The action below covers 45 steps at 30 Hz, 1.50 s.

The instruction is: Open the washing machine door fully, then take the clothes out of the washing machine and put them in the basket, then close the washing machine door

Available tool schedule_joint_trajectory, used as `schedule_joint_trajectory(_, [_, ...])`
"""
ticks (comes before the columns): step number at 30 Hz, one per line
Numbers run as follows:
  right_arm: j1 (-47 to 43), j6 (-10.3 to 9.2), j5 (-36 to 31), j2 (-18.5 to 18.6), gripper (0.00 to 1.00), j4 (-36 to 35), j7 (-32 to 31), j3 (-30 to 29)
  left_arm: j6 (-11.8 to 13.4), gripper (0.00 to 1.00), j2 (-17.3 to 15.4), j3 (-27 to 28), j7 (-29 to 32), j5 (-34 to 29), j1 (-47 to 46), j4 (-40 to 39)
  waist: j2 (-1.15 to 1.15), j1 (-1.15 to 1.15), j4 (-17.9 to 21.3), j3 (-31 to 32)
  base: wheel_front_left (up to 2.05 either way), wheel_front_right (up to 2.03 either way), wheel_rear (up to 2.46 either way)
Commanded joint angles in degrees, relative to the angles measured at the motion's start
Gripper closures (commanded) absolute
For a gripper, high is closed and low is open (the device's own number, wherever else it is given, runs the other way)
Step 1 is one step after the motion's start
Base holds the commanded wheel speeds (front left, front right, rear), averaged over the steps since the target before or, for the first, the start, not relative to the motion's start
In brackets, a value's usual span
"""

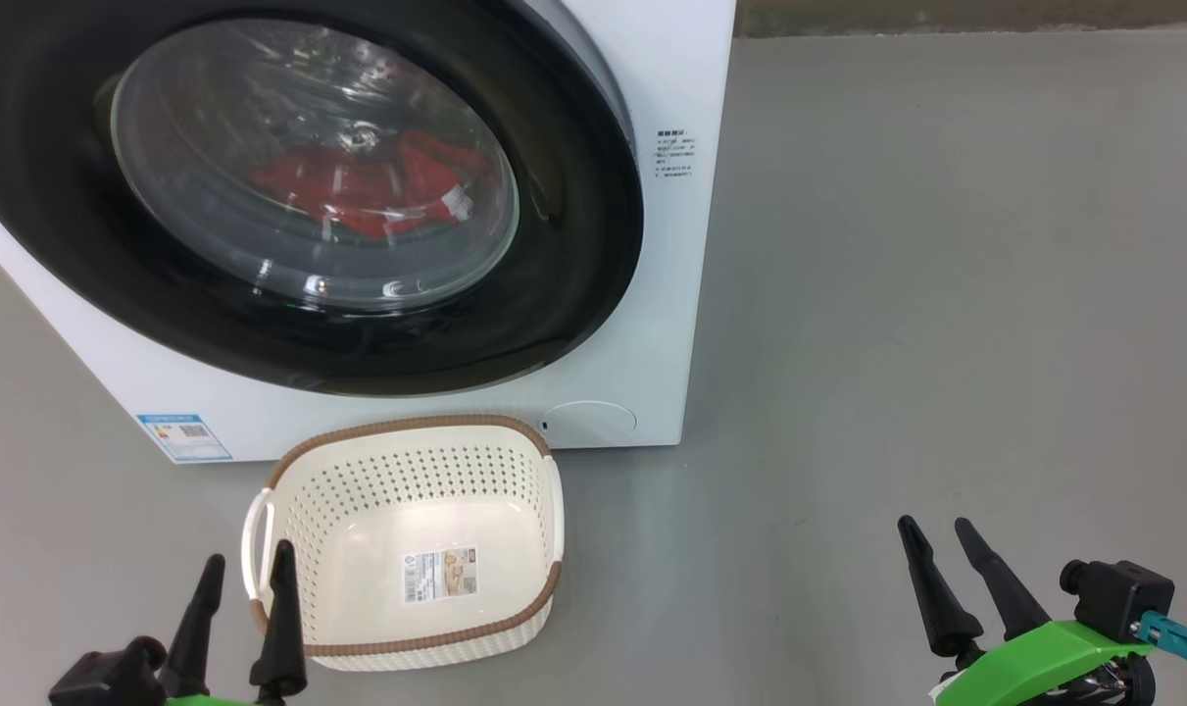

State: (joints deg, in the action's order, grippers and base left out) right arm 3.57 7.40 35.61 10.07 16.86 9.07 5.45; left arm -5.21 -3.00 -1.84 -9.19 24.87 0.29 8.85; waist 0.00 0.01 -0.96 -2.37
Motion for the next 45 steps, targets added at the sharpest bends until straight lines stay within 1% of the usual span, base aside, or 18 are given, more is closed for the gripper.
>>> schedule_joint_trajectory(1, [2.5, 0.07, -2.0, 1.2, 0.00, -1.8, 1.0, 1.4, 0.5, 0.00, -1.0, 1.3, -0.8, -2.3, -0.7, -2.0, 0.00, 0.00, 0.0, -0.1, 0.00, 0.00, 0.00])
schedule_joint_trajectory(17, [2.9, 0.08, -11.9, 2.5, 0.00, -2.3, 3.7, 2.8, 0.7, 0.00, -1.4, 0.8, -3.6, -13.9, -0.6, -3.4, 0.00, 0.00, 0.0, -0.8, 0.00, 0.00, 0.00])
schedule_joint_trajectory(30, [1.5, 0.09, -19.6, 2.5, 0.00, -2.8, 5.9, 1.8, 0.5, 0.00, -1.5, 0.8, -5.8, -22.7, -0.4, -4.5, 0.00, 0.00, 0.1, -1.4, 0.00, 0.00, 0.00])
schedule_joint_trajectory(45, [-0.1, 0.09, -19.9, 1.4, 0.00, -3.4, 5.9, -0.5, -0.2, 0.00, -0.8, 1.9, -5.8, -21.7, -0.4, -4.0, 0.00, 0.00, 0.0, -1.4, 0.00, 0.00, 0.00])
